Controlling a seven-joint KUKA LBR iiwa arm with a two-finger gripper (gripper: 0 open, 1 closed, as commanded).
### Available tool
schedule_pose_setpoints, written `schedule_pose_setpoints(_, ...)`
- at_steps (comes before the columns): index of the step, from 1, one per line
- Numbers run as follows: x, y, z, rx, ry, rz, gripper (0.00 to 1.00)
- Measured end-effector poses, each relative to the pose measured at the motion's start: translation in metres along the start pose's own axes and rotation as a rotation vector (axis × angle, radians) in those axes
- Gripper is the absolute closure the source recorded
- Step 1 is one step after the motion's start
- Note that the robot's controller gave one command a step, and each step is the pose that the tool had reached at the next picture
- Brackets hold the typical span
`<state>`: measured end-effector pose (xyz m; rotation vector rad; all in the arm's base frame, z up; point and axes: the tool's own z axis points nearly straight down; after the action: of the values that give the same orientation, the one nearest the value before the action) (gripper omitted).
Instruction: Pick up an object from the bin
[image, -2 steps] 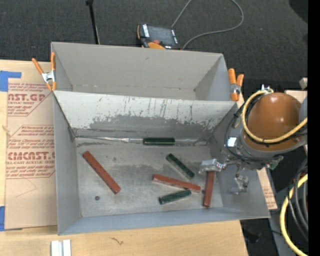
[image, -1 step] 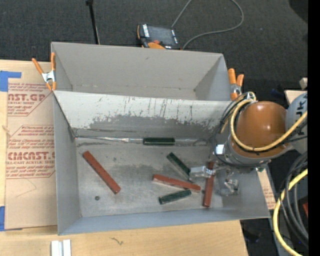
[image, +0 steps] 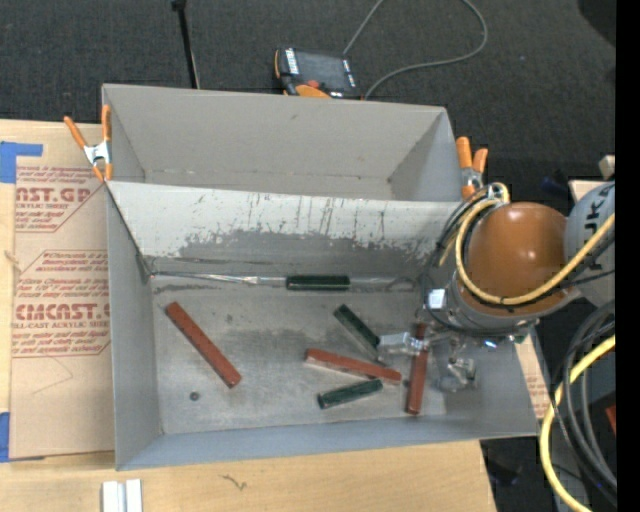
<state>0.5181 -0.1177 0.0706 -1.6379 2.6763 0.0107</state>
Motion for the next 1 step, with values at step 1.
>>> schedule_pose_setpoints(1,0.0026,-0.0018,-0.0007,0.004,0.003,0.0,1.0)
